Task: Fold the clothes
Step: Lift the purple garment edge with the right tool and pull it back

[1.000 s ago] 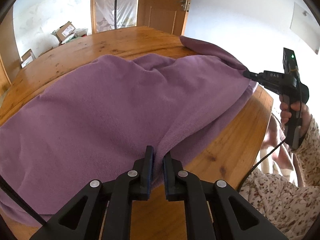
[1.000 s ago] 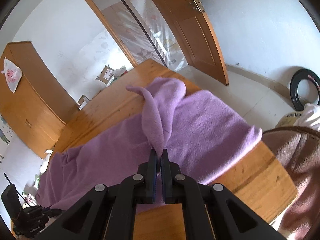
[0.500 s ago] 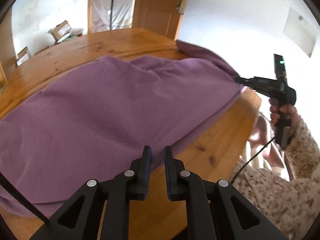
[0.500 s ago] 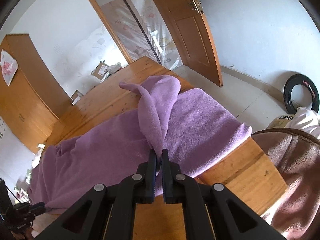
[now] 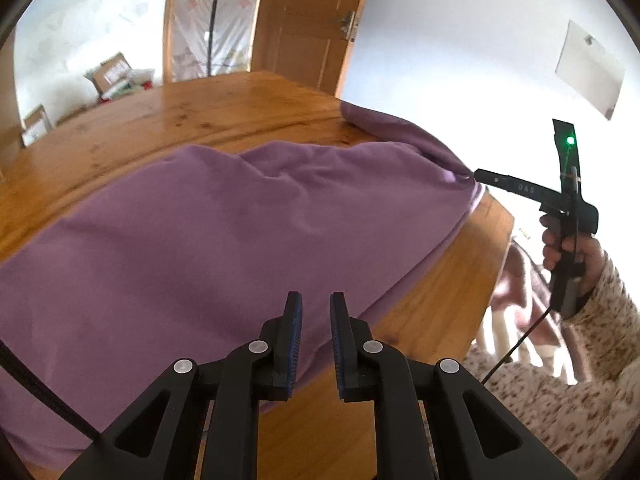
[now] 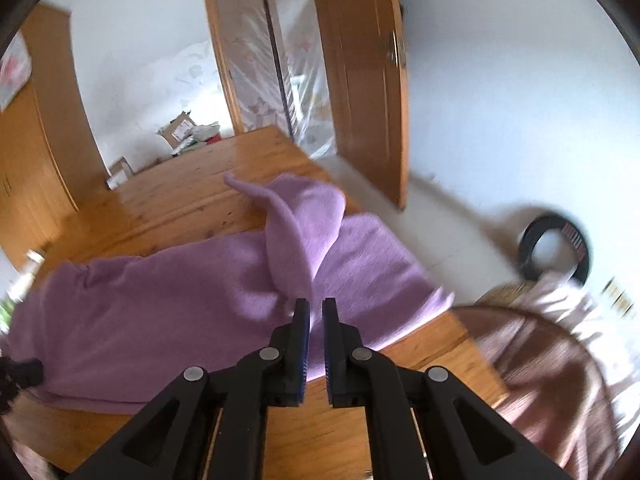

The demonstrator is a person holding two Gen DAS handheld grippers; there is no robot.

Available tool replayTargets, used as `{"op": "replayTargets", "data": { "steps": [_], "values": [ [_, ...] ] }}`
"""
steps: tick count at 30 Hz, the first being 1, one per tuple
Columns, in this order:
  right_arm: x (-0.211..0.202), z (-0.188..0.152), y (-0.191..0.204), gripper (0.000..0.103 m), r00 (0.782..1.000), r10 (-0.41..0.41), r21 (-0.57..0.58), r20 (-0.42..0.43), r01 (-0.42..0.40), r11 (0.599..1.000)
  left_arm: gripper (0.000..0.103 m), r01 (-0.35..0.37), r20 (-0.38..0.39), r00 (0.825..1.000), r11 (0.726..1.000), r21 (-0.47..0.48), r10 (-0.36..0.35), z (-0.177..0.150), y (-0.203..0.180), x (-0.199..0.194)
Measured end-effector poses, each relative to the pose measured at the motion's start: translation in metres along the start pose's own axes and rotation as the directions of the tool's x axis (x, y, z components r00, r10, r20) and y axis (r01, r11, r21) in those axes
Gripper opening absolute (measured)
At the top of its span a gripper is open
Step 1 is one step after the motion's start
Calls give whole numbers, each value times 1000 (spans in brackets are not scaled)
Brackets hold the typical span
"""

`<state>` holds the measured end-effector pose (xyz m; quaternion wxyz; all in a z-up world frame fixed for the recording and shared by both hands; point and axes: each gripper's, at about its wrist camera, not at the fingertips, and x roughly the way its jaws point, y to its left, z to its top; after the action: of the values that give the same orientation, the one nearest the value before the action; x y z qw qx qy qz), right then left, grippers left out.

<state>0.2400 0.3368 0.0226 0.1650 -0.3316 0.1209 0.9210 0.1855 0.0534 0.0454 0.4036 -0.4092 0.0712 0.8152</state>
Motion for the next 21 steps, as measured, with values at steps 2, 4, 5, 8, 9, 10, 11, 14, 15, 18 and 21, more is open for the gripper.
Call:
{"op": "replayTargets", "data": {
  "steps": [2, 4, 5, 8, 9, 10, 11, 14, 15, 18, 21],
  "values": [
    [-5, 3, -4, 5, 1000, 1, 18, 11, -1, 1000, 15, 15, -3, 1000, 1000, 11, -14, 3, -5, 7],
    [-7, 5, -10, 6, 1000, -5, 45, 26, 3, 999, 15, 29, -7, 1000, 999, 22, -29, 7, -9, 14],
    [-8, 6, -11, 6, 999, 0, 41, 32, -2, 999, 15, 27, -3, 1000, 999, 28, -27, 8, -11, 15],
    [-8, 6, -7, 6, 998, 39, 27, 48, -41, 999, 15, 42, -8, 999, 999, 30, -41, 11, -15, 23],
    [-8, 5, -7, 6, 996, 66, 23, 58, -67, 997, 15, 47, -17, 999, 998, 35, -47, 11, -17, 25],
    [-7, 3, -6, 6, 993, 99, 21, 60, -100, 995, 15, 45, -22, 999, 998, 43, -45, 9, -18, 27],
    [-4, 0, -4, 6, 992, 117, 16, 52, -118, 993, 15, 44, -28, 999, 998, 51, -42, 8, -20, 28],
    [8, -7, -3, 6, 995, 102, -1, 5, -102, 995, 15, 46, -56, 998, 997, 58, -43, 4, -21, 33],
    [11, -8, -5, 6, 996, 94, 4, -10, -94, 996, 15, 47, -66, 997, 997, 61, -43, 3, -21, 35],
    [14, -5, -13, 6, 995, 94, 22, -16, -94, 995, 15, 52, -75, 996, 997, 64, -47, 2, -21, 34],
    [10, 10, -14, 7, 992, 126, -4, 17, -126, 992, 15, 44, -72, 997, 997, 62, -39, 8, -21, 34]
  ]
}}
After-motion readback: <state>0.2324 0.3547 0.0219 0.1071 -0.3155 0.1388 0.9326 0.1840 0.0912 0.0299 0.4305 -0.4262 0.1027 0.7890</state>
